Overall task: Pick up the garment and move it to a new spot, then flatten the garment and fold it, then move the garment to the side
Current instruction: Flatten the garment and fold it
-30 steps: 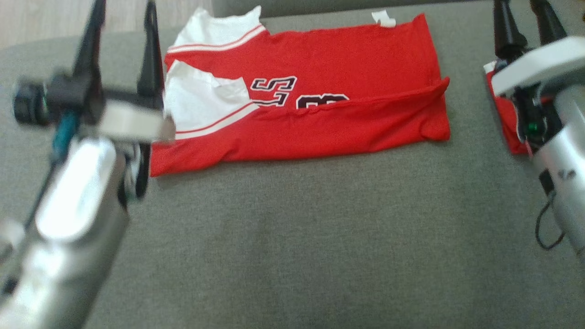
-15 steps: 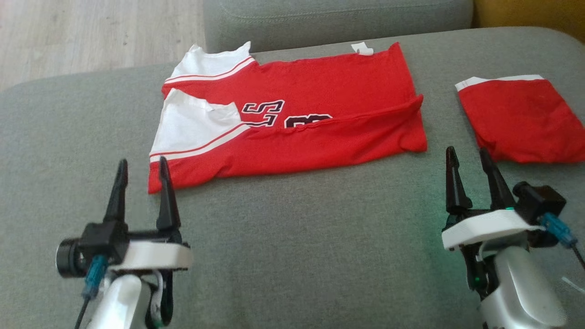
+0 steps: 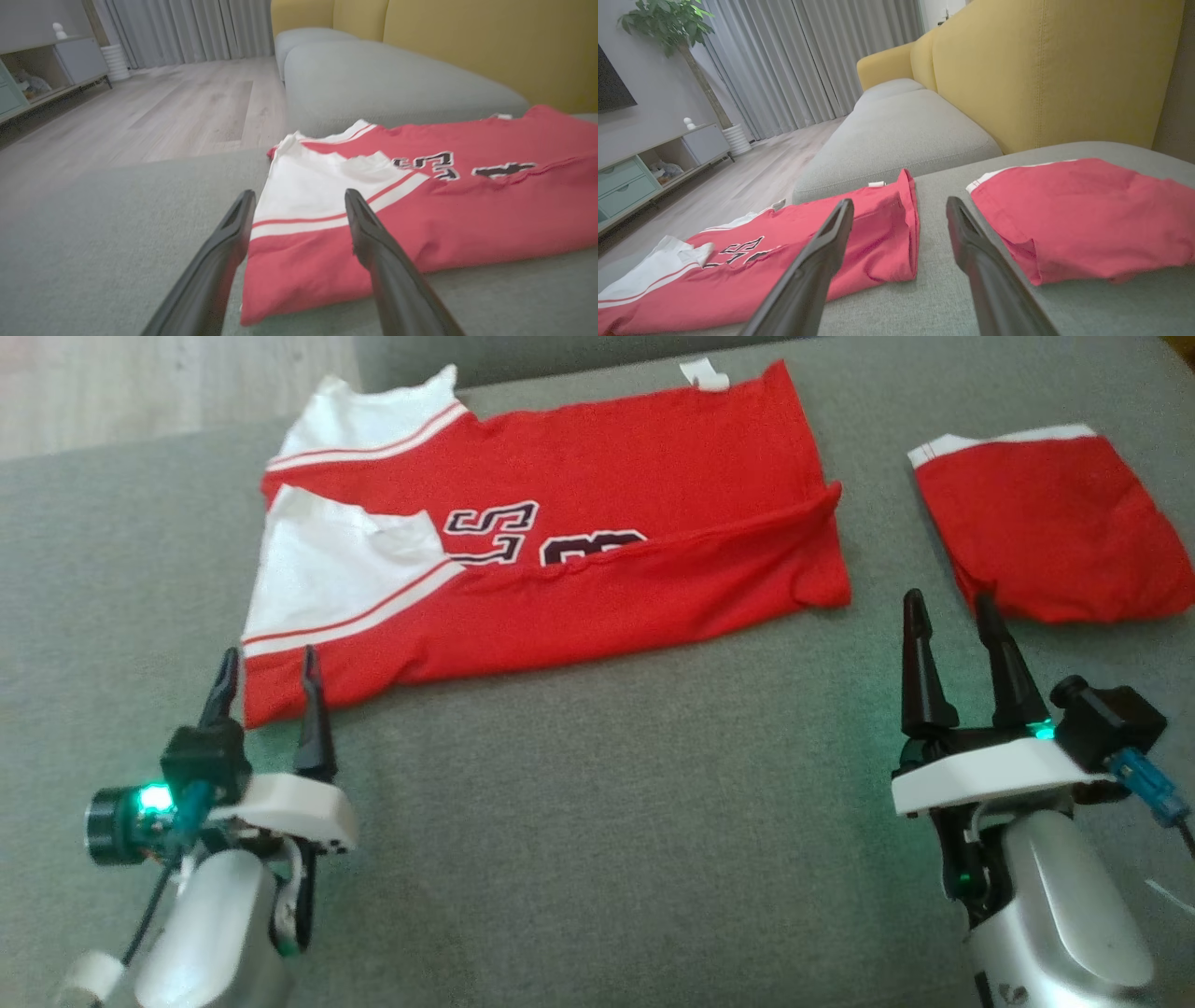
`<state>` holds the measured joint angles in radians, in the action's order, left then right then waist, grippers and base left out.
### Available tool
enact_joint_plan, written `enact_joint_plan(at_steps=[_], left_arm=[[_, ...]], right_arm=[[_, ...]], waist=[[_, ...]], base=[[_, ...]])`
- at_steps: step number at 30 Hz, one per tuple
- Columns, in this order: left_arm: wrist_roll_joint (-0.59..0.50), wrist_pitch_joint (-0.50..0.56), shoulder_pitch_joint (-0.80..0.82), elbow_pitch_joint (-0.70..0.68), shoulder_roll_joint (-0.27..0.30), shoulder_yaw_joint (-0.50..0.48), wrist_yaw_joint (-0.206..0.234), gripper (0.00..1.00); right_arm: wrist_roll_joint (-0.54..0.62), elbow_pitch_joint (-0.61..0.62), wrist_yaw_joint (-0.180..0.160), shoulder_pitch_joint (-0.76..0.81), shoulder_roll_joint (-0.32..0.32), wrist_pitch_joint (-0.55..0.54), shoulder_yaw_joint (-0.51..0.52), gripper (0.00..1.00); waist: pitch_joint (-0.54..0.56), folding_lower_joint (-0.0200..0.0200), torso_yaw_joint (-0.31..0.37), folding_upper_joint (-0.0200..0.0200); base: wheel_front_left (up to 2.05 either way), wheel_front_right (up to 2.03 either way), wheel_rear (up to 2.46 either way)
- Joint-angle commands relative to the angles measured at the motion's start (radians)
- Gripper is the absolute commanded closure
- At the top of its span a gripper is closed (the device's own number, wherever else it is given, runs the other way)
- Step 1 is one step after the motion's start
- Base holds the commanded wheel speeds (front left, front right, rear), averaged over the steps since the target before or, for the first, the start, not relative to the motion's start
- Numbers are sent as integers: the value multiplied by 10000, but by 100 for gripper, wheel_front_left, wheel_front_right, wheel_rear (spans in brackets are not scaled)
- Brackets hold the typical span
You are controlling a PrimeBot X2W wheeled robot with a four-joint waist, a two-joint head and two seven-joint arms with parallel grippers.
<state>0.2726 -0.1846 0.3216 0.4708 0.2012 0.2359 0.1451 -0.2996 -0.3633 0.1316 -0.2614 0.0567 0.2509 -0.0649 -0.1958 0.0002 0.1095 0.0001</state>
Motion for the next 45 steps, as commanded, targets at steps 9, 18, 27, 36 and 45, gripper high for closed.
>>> enact_joint_plan(at_steps=[9, 18, 27, 36, 45], left_arm=[[-109, 1039, 1148, 1886, 780, -468, 451, 0], [24, 1997, 1270, 2727, 841, -239, 234, 100], [-118, 222, 1782, 1468, 808, -51, -53, 100], [-714, -616, 2383, -189, 775, 531, -310, 100], [-882, -667, 2451, -575, 558, 1070, -511, 100]], right_arm=[[-592, 256, -9, -445, -63, 108, -477, 0], [-756, 268, -9, -476, -64, 108, -643, 0], [-142, -94, -9, -886, -64, -226, -497, 0], [812, -1155, -9, -2225, -64, -1867, 260, 0], [1199, -3683, -9, -3808, -64, -3134, 382, 0]], waist=[[-629, -2, 552, -1], [-619, -2, 675, -1], [-483, -2, 424, -1], [-740, -2, -77, -1], [-1054, -2, -636, -1]], base=[[0, 0, 0], [0, 0, 0], [0, 0, 0], [0, 0, 0], [0, 0, 0]])
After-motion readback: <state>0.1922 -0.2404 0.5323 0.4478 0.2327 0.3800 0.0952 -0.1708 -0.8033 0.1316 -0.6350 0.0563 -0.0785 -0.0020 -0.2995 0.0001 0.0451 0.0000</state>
